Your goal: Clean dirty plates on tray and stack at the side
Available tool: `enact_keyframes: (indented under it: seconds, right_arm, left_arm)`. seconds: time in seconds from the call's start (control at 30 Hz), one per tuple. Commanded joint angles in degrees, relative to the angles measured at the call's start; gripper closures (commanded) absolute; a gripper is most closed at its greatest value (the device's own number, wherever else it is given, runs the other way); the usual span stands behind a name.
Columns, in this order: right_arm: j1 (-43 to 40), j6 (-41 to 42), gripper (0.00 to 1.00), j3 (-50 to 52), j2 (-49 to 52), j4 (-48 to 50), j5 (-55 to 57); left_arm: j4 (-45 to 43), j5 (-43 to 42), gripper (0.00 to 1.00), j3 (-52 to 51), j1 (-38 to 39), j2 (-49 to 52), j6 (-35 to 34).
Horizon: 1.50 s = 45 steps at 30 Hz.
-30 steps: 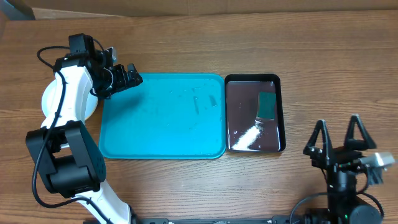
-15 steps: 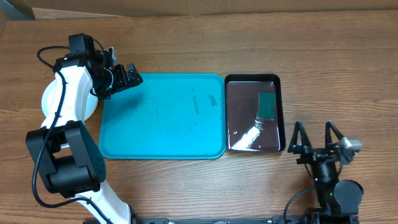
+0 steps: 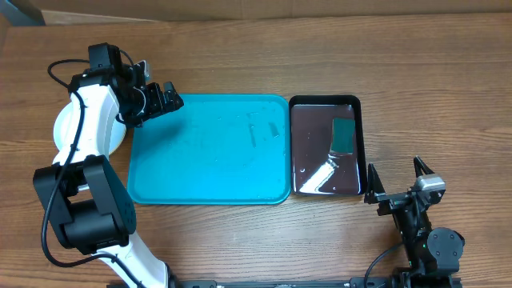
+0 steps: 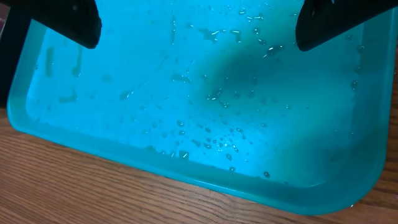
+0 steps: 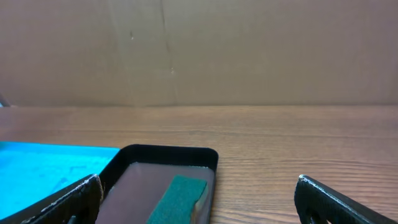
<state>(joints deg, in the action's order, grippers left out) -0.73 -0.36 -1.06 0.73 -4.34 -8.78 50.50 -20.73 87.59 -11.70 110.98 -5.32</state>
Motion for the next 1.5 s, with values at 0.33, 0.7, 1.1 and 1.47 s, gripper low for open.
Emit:
enact_keyframes:
  seconds: [0.33,0.7,1.1,1.47]
  right_arm:
    - [0.0,-1.4,0.00,0.6,-0.6,0.3,-0.3]
    - [0.0,-1.4,0.00,0.6,-0.6,0.3,-0.3]
    - [0.0,-1.4,0.00,0.6,-0.6,0.3,-0.3]
    - [0.0,-1.4,0.00,0.6,-0.6,0.3,-0.3]
  left_arm:
    - [-0.2,0.4,0.00,1.5,0.1,-1.6,1.7]
    - [-0.2,0.4,0.00,1.5,0.1,-1.6,1.7]
    - [0.2,2.0,0.00,1.3,1.2,-3.7,1.7]
    - [0.2,4.5,0.00,1.3,6.3,-27.1,1.7]
